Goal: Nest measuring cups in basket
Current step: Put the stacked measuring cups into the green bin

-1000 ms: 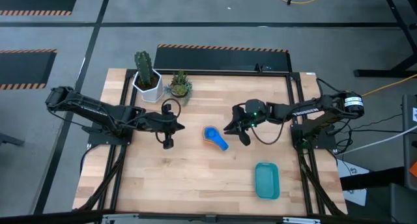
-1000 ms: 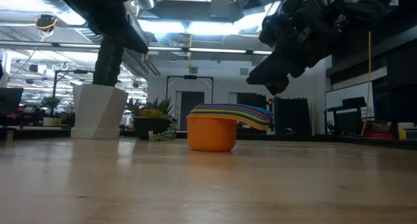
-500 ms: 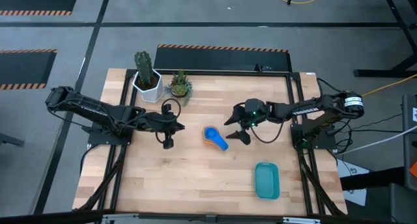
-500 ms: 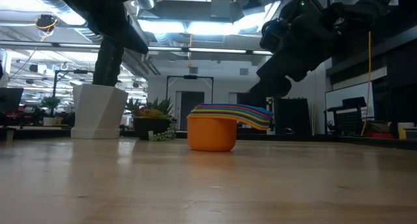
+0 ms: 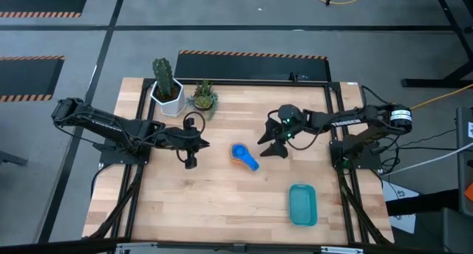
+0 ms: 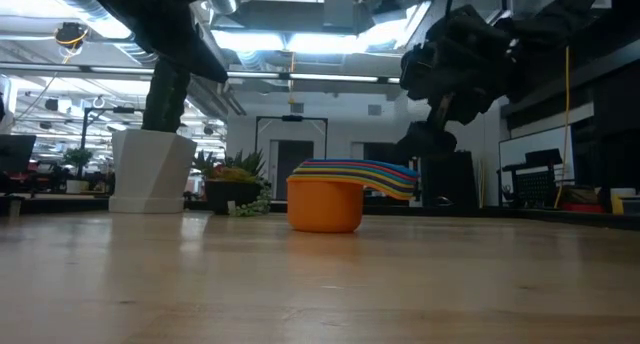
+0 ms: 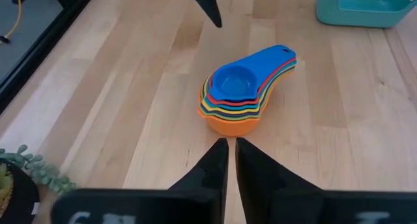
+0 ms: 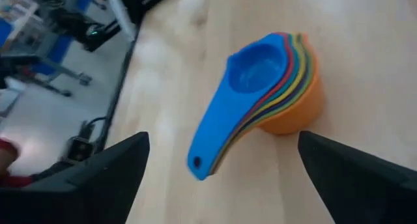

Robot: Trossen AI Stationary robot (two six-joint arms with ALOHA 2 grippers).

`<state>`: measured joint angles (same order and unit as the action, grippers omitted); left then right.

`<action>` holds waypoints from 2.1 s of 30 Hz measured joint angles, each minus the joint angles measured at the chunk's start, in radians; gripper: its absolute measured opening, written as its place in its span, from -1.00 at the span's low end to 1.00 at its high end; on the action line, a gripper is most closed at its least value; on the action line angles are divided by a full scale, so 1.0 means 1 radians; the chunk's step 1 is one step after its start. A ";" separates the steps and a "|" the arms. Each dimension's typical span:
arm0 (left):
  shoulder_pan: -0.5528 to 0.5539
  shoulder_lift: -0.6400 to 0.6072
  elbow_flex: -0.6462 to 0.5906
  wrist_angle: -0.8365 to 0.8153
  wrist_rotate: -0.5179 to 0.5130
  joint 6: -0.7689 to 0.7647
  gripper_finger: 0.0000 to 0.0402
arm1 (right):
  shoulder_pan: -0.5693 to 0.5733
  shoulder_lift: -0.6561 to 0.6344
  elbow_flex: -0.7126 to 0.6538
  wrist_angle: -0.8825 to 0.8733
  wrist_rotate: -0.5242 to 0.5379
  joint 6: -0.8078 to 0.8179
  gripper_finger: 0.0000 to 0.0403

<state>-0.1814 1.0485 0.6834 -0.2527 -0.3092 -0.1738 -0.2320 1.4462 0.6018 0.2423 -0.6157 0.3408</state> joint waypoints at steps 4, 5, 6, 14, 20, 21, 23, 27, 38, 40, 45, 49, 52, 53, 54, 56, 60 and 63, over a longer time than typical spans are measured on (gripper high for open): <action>0.000 0.000 0.000 0.000 0.000 0.000 -0.92 | -0.010 0.055 0.001 0.004 -0.059 0.055 0.97; 0.000 0.000 0.000 0.000 0.000 0.000 -0.93 | -0.010 0.076 0.001 0.008 -0.073 0.072 0.97; 0.000 0.000 0.000 0.000 0.000 0.000 -0.93 | -0.010 0.102 0.000 0.031 -0.093 0.080 0.97; 0.000 0.000 0.000 0.000 0.000 0.000 -0.99 | -0.041 0.290 0.000 0.258 -0.209 0.208 0.97; 0.000 0.000 0.000 0.000 0.000 0.000 -0.97 | -0.040 0.385 0.007 0.399 -0.275 0.283 0.97; 0.000 0.000 0.000 0.000 0.000 0.000 -0.96 | -0.038 0.398 0.015 0.400 -0.277 0.284 0.97; 0.000 0.000 0.000 0.000 0.000 0.000 -0.93 | -0.026 0.421 0.041 0.402 -0.277 0.283 0.97; 0.000 0.000 0.000 0.000 0.000 0.000 -0.89 | 0.000 0.458 0.096 0.406 -0.292 0.282 0.97; 0.000 0.000 0.000 0.000 0.000 0.000 -0.85 | 0.052 0.524 0.168 0.406 -0.303 0.284 0.97; 0.000 0.000 0.000 0.000 0.000 0.000 -0.86 | 0.061 0.524 0.171 0.404 -0.295 0.283 0.97; 0.000 0.000 0.000 0.000 0.000 0.000 -0.90 | 0.081 0.525 0.172 0.403 -0.295 0.277 0.97; 0.000 0.000 0.000 0.000 0.000 0.000 -0.93 | 0.091 0.525 0.172 0.401 -0.295 0.246 0.97; 0.000 0.000 0.000 0.000 0.000 0.000 -0.95 | 0.094 0.525 0.172 0.402 -0.289 0.254 0.97; 0.000 0.000 0.000 0.000 0.000 0.000 -0.96 | 0.095 0.525 0.172 0.402 -0.281 0.257 0.97; 0.000 0.000 0.000 0.000 0.000 0.000 -0.97 | 0.094 0.525 0.172 0.403 -0.276 0.257 0.97; 0.000 0.000 0.000 0.000 0.000 0.000 -0.98 | 0.095 0.525 0.172 0.403 -0.270 0.253 0.97; 0.000 0.000 0.000 0.000 0.000 0.000 -1.00 | 0.100 0.525 0.172 0.403 -0.266 0.226 0.97; 0.000 0.000 0.000 0.000 0.000 0.000 -0.98 | 0.106 0.525 0.172 0.403 -0.240 0.232 0.97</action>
<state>-0.1818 1.0489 0.6834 -0.2523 -0.3092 -0.1738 -0.1265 1.9709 0.7738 0.6455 -0.8558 0.5732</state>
